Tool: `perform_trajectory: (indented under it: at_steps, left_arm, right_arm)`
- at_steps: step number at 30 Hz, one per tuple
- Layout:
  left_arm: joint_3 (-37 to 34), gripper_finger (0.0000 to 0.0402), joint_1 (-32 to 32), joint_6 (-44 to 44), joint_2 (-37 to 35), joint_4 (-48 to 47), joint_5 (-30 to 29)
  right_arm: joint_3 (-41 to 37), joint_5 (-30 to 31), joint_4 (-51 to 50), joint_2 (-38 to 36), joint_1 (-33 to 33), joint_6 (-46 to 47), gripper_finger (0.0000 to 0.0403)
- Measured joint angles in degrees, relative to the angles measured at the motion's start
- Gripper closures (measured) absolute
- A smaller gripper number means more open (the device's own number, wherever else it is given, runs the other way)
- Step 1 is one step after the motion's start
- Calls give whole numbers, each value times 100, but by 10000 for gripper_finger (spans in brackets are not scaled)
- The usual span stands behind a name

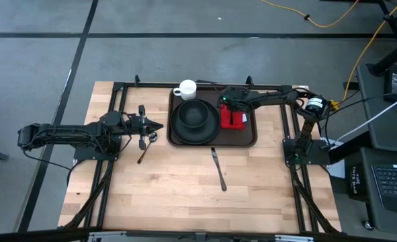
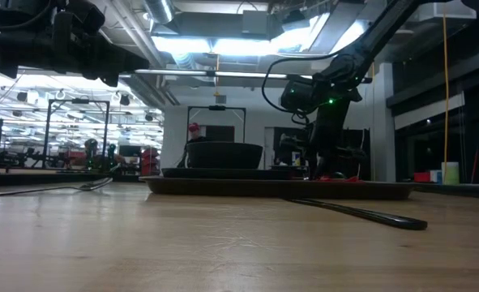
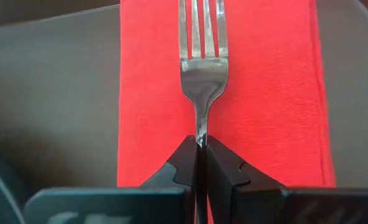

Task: Set up tray
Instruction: Put the black fork on the red table napkin

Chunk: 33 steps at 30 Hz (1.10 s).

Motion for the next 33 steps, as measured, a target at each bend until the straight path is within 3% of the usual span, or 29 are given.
perform_trajectory:
  at_steps: [25,33]
  left_arm:
    - [0,396,0,0,1,0,0]
    - [0,396,0,0,0,1,0]
  right_arm:
    - [0,-47,-4,0,-2,68,379]
    - [0,-47,-16,0,-2,68,332]
